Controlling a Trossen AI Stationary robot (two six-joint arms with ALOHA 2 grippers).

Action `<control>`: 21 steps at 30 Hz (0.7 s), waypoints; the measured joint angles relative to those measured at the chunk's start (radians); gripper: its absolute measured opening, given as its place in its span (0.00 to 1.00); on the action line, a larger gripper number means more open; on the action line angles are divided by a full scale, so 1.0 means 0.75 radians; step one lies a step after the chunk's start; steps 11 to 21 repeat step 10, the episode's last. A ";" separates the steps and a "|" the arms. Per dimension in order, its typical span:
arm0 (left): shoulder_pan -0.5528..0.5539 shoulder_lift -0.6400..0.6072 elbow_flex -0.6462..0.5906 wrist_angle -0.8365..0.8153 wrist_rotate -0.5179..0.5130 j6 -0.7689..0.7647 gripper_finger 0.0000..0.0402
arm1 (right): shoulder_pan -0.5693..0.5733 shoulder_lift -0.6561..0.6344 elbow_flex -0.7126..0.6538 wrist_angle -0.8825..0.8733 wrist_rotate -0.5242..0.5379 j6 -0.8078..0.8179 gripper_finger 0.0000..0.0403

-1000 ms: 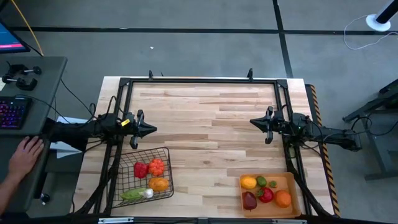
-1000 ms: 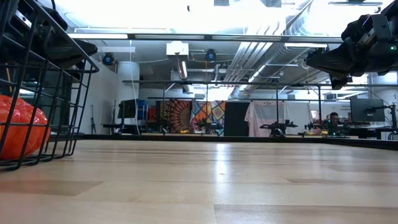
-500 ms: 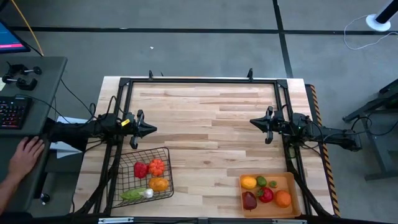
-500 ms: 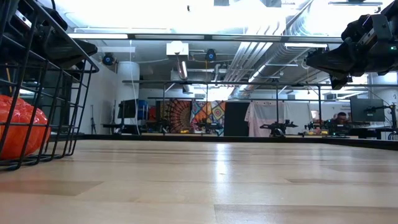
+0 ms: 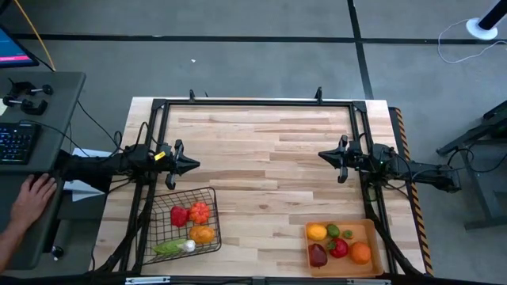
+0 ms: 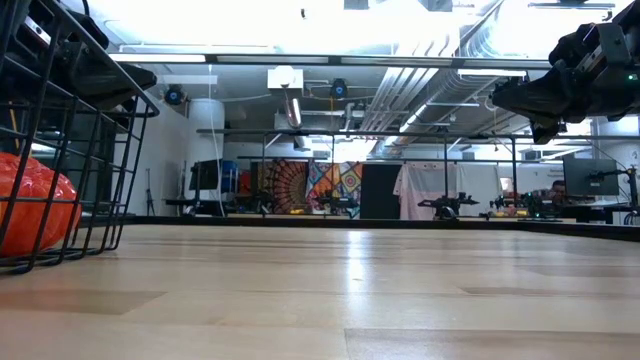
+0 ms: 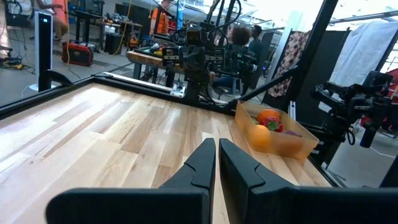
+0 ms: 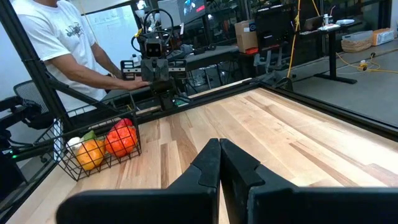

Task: Sort produce into baskets
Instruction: Return to Home Position

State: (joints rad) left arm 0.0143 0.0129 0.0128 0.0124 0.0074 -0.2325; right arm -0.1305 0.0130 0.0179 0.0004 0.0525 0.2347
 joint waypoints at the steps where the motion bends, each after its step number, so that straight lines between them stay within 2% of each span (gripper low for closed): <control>1: 0.001 0.000 0.000 0.000 0.000 0.000 0.02 | 0.000 0.000 0.000 0.000 0.000 0.000 0.00; 21: 0.000 0.000 0.000 0.000 0.000 0.000 0.02 | 0.000 0.000 0.000 0.000 0.000 0.000 0.00</control>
